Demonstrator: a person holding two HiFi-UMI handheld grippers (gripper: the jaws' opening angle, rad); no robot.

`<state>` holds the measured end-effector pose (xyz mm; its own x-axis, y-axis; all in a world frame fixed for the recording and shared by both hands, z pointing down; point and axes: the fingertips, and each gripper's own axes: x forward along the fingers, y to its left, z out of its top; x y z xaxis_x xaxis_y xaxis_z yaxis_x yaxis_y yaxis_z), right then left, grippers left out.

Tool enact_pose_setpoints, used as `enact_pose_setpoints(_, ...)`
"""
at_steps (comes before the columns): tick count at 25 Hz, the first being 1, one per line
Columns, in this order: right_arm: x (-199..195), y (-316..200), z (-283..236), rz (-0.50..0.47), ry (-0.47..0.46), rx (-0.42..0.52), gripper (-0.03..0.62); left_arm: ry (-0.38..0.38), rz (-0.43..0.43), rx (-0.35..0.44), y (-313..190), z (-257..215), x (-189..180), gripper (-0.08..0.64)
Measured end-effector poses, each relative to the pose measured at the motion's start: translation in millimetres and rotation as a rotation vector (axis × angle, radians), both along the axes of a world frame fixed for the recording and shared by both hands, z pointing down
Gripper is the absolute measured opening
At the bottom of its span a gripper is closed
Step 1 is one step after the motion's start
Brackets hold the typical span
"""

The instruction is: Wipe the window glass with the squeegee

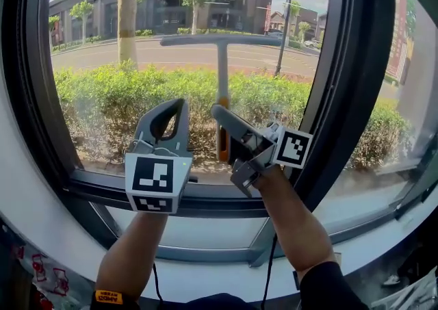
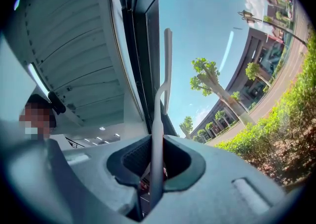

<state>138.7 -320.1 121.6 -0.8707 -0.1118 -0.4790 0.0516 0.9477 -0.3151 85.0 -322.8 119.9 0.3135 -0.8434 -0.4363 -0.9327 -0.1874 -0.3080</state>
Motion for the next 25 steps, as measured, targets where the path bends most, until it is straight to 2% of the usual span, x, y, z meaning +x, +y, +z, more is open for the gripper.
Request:
enact_pose_setpoints(13, 11.3, 11.3, 114.5, 0.016, 0.004, -0.171, 0.049, 0.010, 0.028, -0.190, -9.8, 100.7, 13.3, 0.015)
enact_pose_setpoints(25, 14.2, 13.9, 154.9, 0.016, 0.011, -0.235, 0.051, -0.005, 0.026, -0.244, -12.3, 126.9, 13.5, 0.015)
